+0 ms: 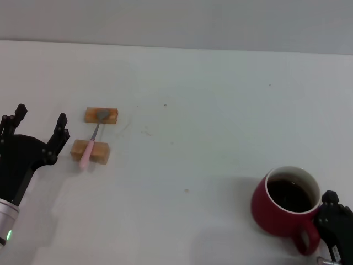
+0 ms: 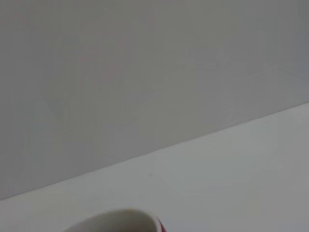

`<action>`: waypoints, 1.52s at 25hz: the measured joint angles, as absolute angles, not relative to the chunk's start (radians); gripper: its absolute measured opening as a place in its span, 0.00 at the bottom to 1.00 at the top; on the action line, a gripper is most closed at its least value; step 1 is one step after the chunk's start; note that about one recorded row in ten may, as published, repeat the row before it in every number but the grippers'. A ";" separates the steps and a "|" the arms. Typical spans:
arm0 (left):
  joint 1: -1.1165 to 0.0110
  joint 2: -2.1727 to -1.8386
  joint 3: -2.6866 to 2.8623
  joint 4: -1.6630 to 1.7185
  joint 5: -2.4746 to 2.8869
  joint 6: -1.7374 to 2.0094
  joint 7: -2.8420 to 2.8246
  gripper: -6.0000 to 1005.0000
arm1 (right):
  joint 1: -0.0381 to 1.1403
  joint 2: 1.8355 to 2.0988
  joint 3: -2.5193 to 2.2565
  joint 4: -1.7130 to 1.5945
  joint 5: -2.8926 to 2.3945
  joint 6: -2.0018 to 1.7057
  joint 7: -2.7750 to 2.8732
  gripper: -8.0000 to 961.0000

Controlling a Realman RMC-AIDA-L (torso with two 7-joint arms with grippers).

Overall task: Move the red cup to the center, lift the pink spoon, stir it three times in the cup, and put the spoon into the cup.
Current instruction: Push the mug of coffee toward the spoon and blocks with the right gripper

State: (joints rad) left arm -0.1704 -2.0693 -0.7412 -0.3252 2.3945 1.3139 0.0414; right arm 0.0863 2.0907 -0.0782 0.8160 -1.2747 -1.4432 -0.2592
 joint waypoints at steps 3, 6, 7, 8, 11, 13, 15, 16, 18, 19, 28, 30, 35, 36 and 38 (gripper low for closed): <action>-0.169 -2.069 -0.742 -0.325 2.395 1.314 0.041 0.80 | 0.100 2.091 -0.078 0.815 -1.275 -1.434 -0.259 0.01; -0.169 -2.069 -0.742 -0.325 2.395 1.314 0.041 0.80 | 0.114 2.091 -0.078 0.814 -1.275 -1.427 -0.259 0.01; -0.169 -2.069 -0.742 -0.325 2.394 1.314 0.041 0.80 | 0.118 2.091 -0.078 0.813 -1.275 -1.427 -0.259 0.01; -0.168 -2.069 -0.742 -0.325 2.395 1.315 0.041 0.80 | 0.122 2.091 -0.078 0.812 -1.275 -1.426 -0.259 0.01; -0.167 -2.069 -0.744 -0.325 2.394 1.315 0.041 0.80 | 0.138 2.091 -0.077 0.810 -1.275 -1.417 -0.259 0.01; -0.166 -2.069 -0.744 -0.325 2.395 1.315 0.041 0.80 | 0.149 2.091 -0.075 0.807 -1.275 -1.407 -0.259 0.01; -0.165 -2.069 -0.744 -0.325 2.395 1.315 0.041 0.80 | 0.161 2.091 -0.074 0.802 -1.275 -1.398 -0.259 0.01; -0.165 -2.069 -0.743 -0.325 2.395 1.315 0.041 0.80 | 0.166 2.091 -0.073 0.799 -1.275 -1.395 -0.259 0.01; -0.163 -2.069 -0.743 -0.325 2.395 1.315 0.041 0.80 | 0.174 2.091 -0.071 0.793 -1.275 -1.393 -0.259 0.01; -0.163 -2.069 -0.743 -0.325 2.394 1.315 0.041 0.80 | 0.178 2.091 -0.070 0.789 -1.275 -1.393 -0.259 0.01; -0.163 -2.069 -0.742 -0.323 2.395 1.314 0.041 0.80 | 0.145 2.090 -0.080 0.788 -1.277 -1.465 -0.259 0.01; -0.166 -2.069 -0.743 -0.322 2.394 1.314 0.041 0.80 | 0.127 2.091 -0.088 0.794 -1.294 -1.477 -0.259 0.01; -0.172 -2.069 -0.744 -0.321 2.394 1.313 0.041 0.80 | 0.105 2.091 -0.093 0.805 -1.347 -1.476 -0.259 0.01; -0.173 -2.070 -0.743 -0.321 2.395 1.313 0.041 0.80 | 0.105 2.091 -0.093 0.807 -1.356 -1.475 -0.259 0.01; -0.173 -2.071 -0.741 -0.321 2.395 1.313 0.041 0.80 | 0.106 2.091 -0.093 0.813 -1.365 -1.473 -0.259 0.01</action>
